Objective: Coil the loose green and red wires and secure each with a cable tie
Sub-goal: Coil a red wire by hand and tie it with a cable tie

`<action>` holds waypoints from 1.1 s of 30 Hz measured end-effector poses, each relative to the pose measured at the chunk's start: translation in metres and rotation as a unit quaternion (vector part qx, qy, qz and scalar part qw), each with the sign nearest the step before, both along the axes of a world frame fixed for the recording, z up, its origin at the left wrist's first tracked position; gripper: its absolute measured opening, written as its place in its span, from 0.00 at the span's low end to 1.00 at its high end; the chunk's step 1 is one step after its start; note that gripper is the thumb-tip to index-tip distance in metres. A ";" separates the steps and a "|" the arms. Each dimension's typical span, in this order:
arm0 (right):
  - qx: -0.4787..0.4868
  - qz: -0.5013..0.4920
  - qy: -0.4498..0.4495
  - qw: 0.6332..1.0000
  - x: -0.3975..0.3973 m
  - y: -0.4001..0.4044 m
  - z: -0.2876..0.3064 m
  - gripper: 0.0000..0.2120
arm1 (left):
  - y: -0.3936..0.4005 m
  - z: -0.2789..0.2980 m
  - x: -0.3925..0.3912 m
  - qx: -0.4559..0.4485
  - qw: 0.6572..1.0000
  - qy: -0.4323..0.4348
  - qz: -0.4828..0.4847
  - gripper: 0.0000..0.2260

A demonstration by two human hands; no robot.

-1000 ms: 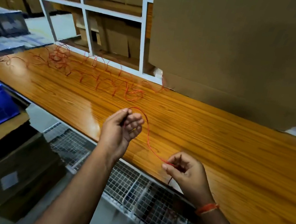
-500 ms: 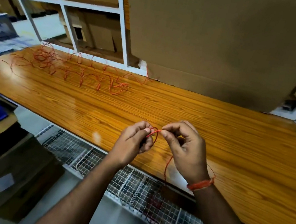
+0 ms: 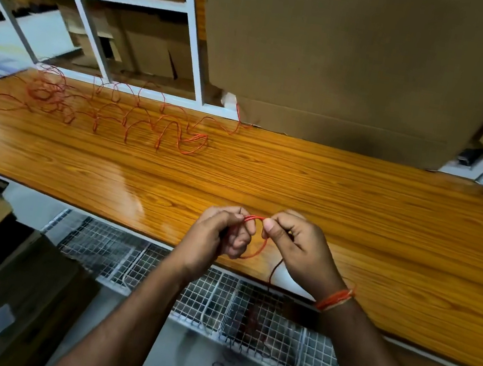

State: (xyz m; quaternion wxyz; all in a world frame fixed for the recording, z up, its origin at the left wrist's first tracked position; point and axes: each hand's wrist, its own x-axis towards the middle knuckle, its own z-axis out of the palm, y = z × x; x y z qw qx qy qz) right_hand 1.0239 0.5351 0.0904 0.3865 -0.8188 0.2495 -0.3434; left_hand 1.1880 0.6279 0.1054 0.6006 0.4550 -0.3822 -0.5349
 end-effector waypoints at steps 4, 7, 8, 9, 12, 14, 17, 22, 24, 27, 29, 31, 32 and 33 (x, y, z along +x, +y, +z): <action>-0.062 -0.001 0.042 0.997 0.017 0.008 0.003 0.13 | 0.007 0.000 0.018 0.043 0.993 0.085 -0.063 0.15; -0.044 -0.011 0.017 0.999 0.029 0.019 0.000 0.12 | 0.010 0.000 0.030 0.038 0.981 0.150 -0.114 0.12; -0.011 -0.013 -0.002 1.000 0.032 0.025 -0.002 0.12 | 0.011 -0.001 0.034 0.037 0.976 0.178 -0.124 0.11; 0.038 -0.009 -0.023 0.999 0.034 0.031 -0.007 0.12 | 0.011 -0.002 0.039 0.035 0.968 0.210 -0.134 0.11; 0.173 -0.007 -0.019 0.985 0.030 0.052 -0.033 0.07 | 0.012 -0.003 0.050 0.028 0.935 0.311 -0.166 0.11; 0.170 -0.024 0.108 0.979 0.023 0.065 -0.054 0.06 | 0.013 -0.002 0.057 0.020 0.933 0.320 -0.166 0.10; 0.097 -0.038 0.325 0.940 0.017 0.076 -0.069 0.10 | 0.016 0.002 0.060 0.010 0.948 0.269 -0.170 0.08; 0.050 -0.219 0.086 0.971 0.013 0.080 -0.030 0.10 | 0.027 0.011 0.044 -0.005 0.966 0.203 -0.162 0.10; 0.124 -0.154 -0.043 0.979 0.002 0.087 -0.016 0.11 | 0.034 0.015 0.036 -0.016 0.968 0.198 -0.153 0.10; 0.286 0.093 0.207 0.931 -0.030 0.099 -0.020 0.12 | 0.047 0.016 0.018 -0.007 0.971 0.185 -0.148 0.12; 0.180 0.039 0.423 0.887 -0.051 0.093 -0.048 0.12 | 0.058 0.012 -0.003 0.012 0.975 0.166 -0.145 0.13; 0.063 -0.169 0.421 0.889 -0.061 0.092 -0.067 0.11 | 0.068 0.007 -0.025 0.023 0.976 0.168 -0.135 0.13; 0.030 -0.235 0.392 0.889 -0.061 0.098 -0.070 0.11 | 0.072 0.005 -0.035 0.021 0.976 0.176 -0.129 0.12; 0.025 -0.254 0.368 0.894 -0.059 0.108 -0.073 0.11 | 0.077 0.005 -0.045 0.016 0.975 0.181 -0.125 0.12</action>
